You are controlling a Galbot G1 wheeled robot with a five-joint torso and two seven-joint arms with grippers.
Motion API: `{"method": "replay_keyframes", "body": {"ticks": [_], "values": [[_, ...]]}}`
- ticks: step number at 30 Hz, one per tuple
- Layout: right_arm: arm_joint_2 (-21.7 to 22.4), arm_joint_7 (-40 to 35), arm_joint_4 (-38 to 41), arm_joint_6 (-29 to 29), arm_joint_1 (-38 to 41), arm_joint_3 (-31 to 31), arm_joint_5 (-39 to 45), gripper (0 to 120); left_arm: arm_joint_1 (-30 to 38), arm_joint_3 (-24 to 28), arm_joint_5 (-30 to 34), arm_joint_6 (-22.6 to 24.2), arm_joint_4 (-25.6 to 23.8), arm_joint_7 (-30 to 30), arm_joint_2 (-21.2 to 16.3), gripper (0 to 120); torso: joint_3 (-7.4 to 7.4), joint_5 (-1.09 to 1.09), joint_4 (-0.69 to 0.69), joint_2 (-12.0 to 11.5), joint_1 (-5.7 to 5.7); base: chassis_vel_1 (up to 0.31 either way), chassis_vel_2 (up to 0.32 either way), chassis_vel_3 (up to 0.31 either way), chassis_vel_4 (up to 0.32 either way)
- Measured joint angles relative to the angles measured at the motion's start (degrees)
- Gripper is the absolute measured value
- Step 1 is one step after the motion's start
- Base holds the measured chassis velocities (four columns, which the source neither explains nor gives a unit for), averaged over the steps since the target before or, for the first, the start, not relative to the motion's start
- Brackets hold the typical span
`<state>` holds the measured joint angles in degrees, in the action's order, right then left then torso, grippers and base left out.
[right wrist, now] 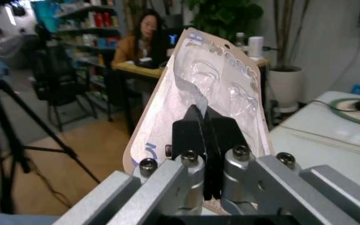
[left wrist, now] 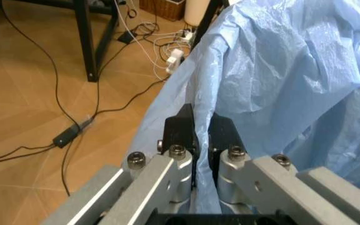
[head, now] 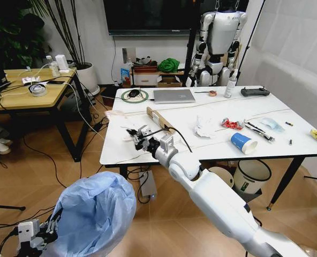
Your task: Pick up the trash bin and place the trash from the table into it.
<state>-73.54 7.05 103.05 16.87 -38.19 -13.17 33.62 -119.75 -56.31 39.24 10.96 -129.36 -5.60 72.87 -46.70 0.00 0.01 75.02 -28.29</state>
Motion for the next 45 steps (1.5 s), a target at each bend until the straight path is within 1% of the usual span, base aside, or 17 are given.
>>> {"method": "replay_keyframes", "body": {"ticks": [1, 3, 6, 8, 13, 14, 15, 16, 18, 21, 23, 28, 33, 45], "values": [[0.0, 0.0, 0.0, 0.0, 0.0, 0.0, 0.0, 0, 0.0, 0.0, 0.0, 0.0, 0.0, 0.0, 0.0, 0, 0.0, 0.0, 0.0, 0.0, 0.0, 0.0, 0.0, 0.0, 0.0], [0.91, 0.18, 2.69, 0.02, -1.04, -0.97, 2.55, 0, 0.22, 0.37, 0.24, 0.34, -0.2, 0.17, -0.27, 0, 0.0, 0.0, 0.0, 0.0, 0.0, 0.0, 0.0, 0.0, 0.0], [3.71, 0.25, 7.12, -0.23, -2.58, -4.28, 7.54, 0, 1.03, 0.89, 1.15, 0.95, -0.46, 0.52, -1.23, 0, 0.0, 0.0, -0.01, 0.0, 0.0, 0.0, 0.0, 0.0, 0.0], [4.49, 0.29, 8.04, -0.46, -2.9, -5.44, 8.34, 0, 1.29, 0.93, 1.36, 1.07, -0.54, 0.65, -1.54, 0, 0.0, 0.0, -0.01, 0.0, 0.0, 0.0, 0.0, 0.0, 0.0], [8.64, 1.91, 12.34, -2.58, -4.93, -11.4, 10.84, 0, 1.81, 0.16, 3.09, 1.61, -1.28, 1.18, -2.91, 0, 0.0, -0.02, -0.01, 0.0, 0.0, 0.0, 0.0, 0.0, 0.0], [9.15, 2.14, 12.65, -2.8, -5.18, -11.82, 10.96, 0, 1.79, 0.02, 3.23, 1.61, -1.31, 1.2, -2.94, 0, 0.0, -0.01, -0.01, 0.0, 0.0, 0.0, 0.0, 0.0, 0.0], [10.55, 2.86, 13.4, -3.43, -6.05, -13.01, 11.03, 0, 1.68, -0.26, 3.44, 1.62, -1.32, 1.2, -2.95, 0, 0.0, 0.0, -0.01, 0.0, 0.0, 0.0, 0.0, 0.0, 0.0], [10.55, 2.86, 13.4, -3.43, -6.05, -13.01, 11.03, 0, 1.68, -0.26, 3.44, 1.62, -1.32, 1.2, -2.95, 0, 0.0, 0.0, -0.01, 0.0, 0.0, 0.0, 0.0, 0.0, 0.0], [12.1, 3.45, 14.4, -4.03, -7.34, -14.49, 11.0, 0, 1.55, -0.33, 3.42, 1.6, -1.22, 1.13, -2.63, 0, 0.0, 0.0, -0.01, 0.0, 0.0, 0.0, 0.0, 0.0, 0.0], [13.23, 3.68, 15.52, -4.32, -8.9, -15.58, 10.84, 0, 1.63, -0.17, 3.18, 1.53, -0.78, 0.98, -2.11, 0, 0.0, -0.01, -0.01, 0.0, 0.0, 0.0, 0.0, 0.0, 0.0], [13.77, 3.71, 15.97, -4.38, -9.32, -15.85, 10.63, 0, 1.73, -0.14, 3.09, 1.51, -0.56, 0.93, -2.0, 0, 0.0, -0.01, 0.0, 0.0, 0.0, 0.0, 0.0, 0.0, 0.0], [16.93, 3.72, 18.92, -4.44, -10.46, -16.09, 10.4, 0, 2.56, 0.14, 2.89, 1.49, 0.19, 0.9, -1.84, 0, 0.0, 0.01, -0.01, 0.0, 0.0, 0.0, 0.0, 0.0, 0.0], [18.17, 3.71, 20.49, -4.44, -11.43, -16.1, 10.18, 0, 3.04, 0.61, 2.84, 1.61, 0.09, 1.11, -1.47, 0, 0.0, 0.0, -0.01, 0.0, 0.0, 0.0, 0.0, 0.0, 0.0], [16.57, 3.59, 18.99, -4.6, -11.39, -17.03, 9.15, 0, 2.79, 0.81, 2.69, 1.89, -0.67, 1.25, -1.15, 0, 0.0, 0.0, -0.01, 0.0, 0.0, 0.0, 0.0, 0.0, 0.0]]}}
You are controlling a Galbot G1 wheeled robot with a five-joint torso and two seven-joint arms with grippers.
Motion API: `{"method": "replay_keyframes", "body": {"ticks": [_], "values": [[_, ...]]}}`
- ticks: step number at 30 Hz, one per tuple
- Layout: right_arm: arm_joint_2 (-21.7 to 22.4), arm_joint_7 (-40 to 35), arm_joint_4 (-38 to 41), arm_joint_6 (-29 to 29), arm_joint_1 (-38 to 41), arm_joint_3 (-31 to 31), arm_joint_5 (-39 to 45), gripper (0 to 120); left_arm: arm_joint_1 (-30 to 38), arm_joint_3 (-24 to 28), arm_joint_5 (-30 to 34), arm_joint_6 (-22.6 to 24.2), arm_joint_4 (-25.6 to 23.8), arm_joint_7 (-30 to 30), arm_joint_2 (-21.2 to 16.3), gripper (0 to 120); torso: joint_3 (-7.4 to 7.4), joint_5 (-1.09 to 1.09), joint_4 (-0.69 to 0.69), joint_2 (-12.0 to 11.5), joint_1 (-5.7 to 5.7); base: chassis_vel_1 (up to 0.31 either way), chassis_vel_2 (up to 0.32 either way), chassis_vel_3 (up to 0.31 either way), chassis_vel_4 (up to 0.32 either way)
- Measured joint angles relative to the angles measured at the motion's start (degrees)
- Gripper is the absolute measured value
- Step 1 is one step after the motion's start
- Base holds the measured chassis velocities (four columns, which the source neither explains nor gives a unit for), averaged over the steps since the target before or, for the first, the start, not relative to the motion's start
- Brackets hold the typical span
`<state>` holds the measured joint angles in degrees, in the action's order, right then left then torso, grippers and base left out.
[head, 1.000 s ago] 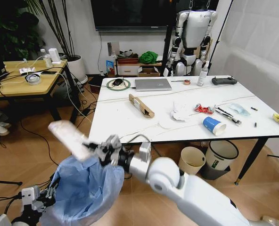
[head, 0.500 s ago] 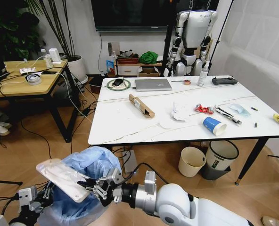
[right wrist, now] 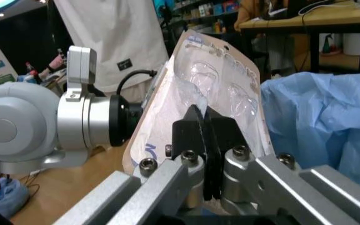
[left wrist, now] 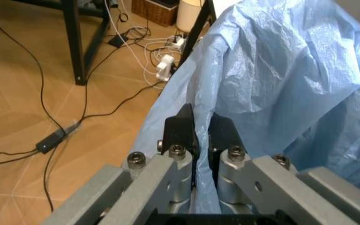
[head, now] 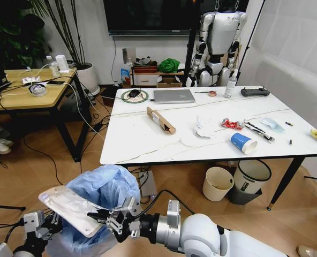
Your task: Pick up the trash bin and place the trash from the table into it.
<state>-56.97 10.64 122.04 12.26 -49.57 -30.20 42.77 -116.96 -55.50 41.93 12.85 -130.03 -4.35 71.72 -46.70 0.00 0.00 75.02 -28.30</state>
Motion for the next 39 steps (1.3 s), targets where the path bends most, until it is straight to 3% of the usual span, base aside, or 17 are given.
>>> {"method": "replay_keyframes", "body": {"ticks": [14, 28, 39], "values": [[-0.72, 0.02, -2.26, -1.63, -2.29, -0.6, -4.81, 2, -0.17, -0.03, 0.26, 0.23, -0.58, 0.01, 0.17, 0, 0.0, 0.0, 0.0, 0.0, 0.0, 0.0, 0.0, 0.0, 0.0], [-1.36, -0.1, -2.62, -1.95, -3.4, 0.25, -6.91, 53, -0.04, 0.17, 0.42, 0.41, -0.19, 0.08, -0.06, 0, 0.0, 0.0, 0.0, 0.0, 0.0, 0.0, 0.0, 0.0, 0.0], [-5.64, -2.97, -2.37, -0.5, -1.5, 8.81, -3.95, 95, -0.95, 1.89, 3.21, 1.49, 1.22, 2.17, 0.22, 0, 0.0, 0.0, 0.01, 0.0, 0.0, 0.0, 0.0, 0.0, 0.0]]}}
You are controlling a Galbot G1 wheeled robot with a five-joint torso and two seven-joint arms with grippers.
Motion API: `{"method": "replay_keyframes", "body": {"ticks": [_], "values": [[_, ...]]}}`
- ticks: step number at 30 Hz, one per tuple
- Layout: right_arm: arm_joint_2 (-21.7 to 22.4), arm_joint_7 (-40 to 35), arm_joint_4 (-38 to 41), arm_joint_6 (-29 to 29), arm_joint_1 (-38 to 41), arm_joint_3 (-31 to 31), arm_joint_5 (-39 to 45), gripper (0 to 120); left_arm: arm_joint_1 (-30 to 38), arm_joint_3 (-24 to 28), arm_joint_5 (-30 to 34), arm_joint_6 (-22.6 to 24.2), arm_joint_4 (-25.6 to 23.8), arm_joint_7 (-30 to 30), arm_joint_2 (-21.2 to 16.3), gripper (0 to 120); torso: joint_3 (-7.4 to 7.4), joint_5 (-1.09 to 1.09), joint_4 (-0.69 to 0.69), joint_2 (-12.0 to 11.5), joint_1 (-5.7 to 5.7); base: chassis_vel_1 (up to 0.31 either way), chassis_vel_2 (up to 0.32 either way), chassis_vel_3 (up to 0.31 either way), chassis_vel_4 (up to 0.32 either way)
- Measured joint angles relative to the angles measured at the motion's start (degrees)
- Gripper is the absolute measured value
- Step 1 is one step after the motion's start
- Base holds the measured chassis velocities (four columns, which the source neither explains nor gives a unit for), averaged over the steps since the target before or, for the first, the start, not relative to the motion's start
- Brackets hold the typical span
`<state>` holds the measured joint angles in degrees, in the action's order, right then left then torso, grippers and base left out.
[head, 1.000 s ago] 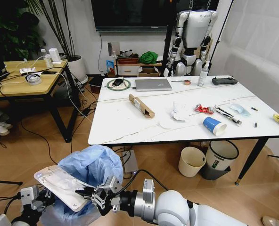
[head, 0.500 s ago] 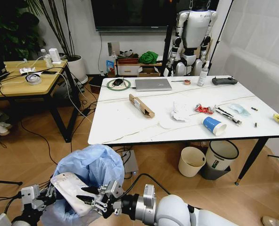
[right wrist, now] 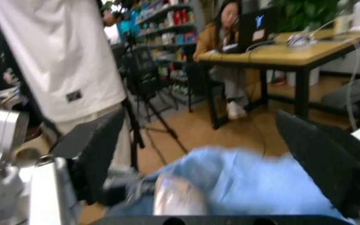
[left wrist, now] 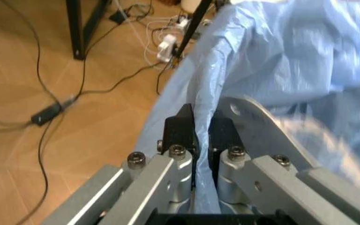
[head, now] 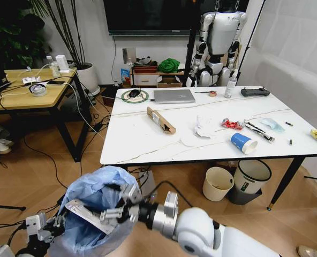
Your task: Pick up the trash bin and place the trash from the table into it.
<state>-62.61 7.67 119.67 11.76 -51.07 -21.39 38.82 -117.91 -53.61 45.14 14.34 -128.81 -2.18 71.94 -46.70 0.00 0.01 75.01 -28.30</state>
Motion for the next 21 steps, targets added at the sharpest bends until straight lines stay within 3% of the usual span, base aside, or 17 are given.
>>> {"method": "replay_keyframes", "body": {"ticks": [12, 16, 21], "values": [[0.77, -2.07, 0.76, 1.27, -2.87, 9.38, 1.2, 100, 2.1, 0.57, 4.61, 2.88, 1.0, 5.12, -2.55, 0, 0.0, 0.0, -0.03, 0.0, 0.0, 0.0, 0.0, 0.0, 0.0], [-2.11, -5.53, -1.53, 3.35, -2.23, 12.72, 1.57, 100, 2.48, 0.59, 4.63, 3.04, 1.0, 5.16, -3.03, 0, 0.0, -0.01, -0.02, 0.0, 0.0, 0.0, 0.0, 0.0, 0.0], [-7.56, -13.74, -12.01, 9.71, 5.49, 18.83, 1.34, 100, 2.16, 0.55, 3.71, 2.78, 0.93, 4.42, -2.65, 0, -0.01, 0.01, 0.0, 0.0, -0.01, 0.0, 0.0, 0.0, 0.0]]}}
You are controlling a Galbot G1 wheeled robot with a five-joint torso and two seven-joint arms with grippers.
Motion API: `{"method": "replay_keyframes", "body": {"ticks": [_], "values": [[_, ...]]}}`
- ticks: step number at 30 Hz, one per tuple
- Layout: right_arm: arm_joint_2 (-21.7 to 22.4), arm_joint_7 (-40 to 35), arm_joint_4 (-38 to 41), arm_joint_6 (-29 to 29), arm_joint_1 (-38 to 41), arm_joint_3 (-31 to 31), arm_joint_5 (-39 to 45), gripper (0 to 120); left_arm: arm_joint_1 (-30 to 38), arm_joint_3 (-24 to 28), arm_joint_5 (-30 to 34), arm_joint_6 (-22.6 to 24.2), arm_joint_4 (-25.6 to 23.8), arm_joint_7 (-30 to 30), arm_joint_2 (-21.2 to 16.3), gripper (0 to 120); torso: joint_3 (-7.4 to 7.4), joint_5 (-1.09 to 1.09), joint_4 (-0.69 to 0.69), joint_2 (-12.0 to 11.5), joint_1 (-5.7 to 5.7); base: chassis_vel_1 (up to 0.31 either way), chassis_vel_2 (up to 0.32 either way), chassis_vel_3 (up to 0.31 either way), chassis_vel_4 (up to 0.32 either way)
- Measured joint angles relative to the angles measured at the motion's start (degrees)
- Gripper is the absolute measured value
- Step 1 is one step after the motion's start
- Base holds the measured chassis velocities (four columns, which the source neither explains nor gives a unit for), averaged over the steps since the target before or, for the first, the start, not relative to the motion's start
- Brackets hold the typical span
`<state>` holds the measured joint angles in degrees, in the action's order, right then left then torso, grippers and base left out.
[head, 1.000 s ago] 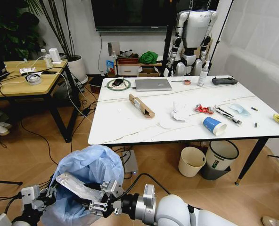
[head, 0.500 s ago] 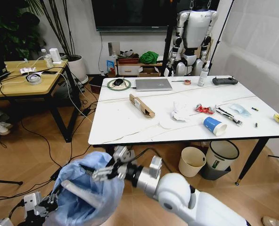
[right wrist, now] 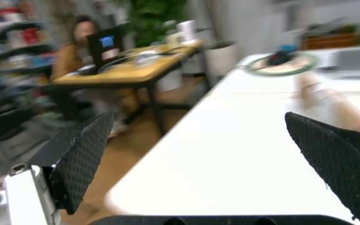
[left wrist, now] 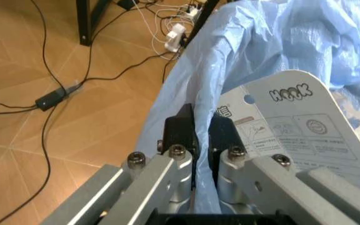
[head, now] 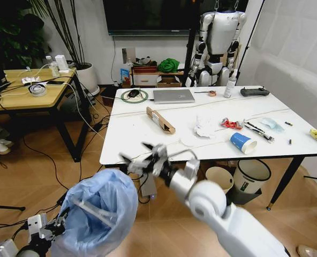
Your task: Pick up the trash bin and place the trash from the table into it.
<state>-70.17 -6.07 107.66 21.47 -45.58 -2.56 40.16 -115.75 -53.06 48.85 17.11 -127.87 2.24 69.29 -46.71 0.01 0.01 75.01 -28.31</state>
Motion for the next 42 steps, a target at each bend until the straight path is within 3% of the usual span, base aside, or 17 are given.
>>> {"method": "replay_keyframes", "body": {"ticks": [13, 26, 42], "values": [[-3.85, 4.38, -22.92, 0.51, 10.64, 4.74, -7.72, 100, 0.01, 0.09, -1.38, -0.36, -0.78, -0.34, 1.66, 0, 0.0, -0.02, -0.01, 0.0, 0.0, 0.0, 0.0, 0.0, 0.0], [-6.69, 8.2, -32.33, -0.1, 15.2, 3.3, -11.85, 100, -0.23, 0.1, -2.63, -0.52, -1.46, -0.47, 2.87, 0, 0.01, -0.01, -0.01, 0.0, 0.0, 0.0, 0.0, 0.0, 0.0], [-10.98, 10.91, -45.95, -5.1, 19.69, 2.4, -17.3, 98, -1.62, -1.1, -2.98, -1.13, -2.67, -1.1, 4.0, 0, 0.01, -0.01, -0.01, 0.0, 0.01, 0.0, 0.0, 0.0, 0.0]]}}
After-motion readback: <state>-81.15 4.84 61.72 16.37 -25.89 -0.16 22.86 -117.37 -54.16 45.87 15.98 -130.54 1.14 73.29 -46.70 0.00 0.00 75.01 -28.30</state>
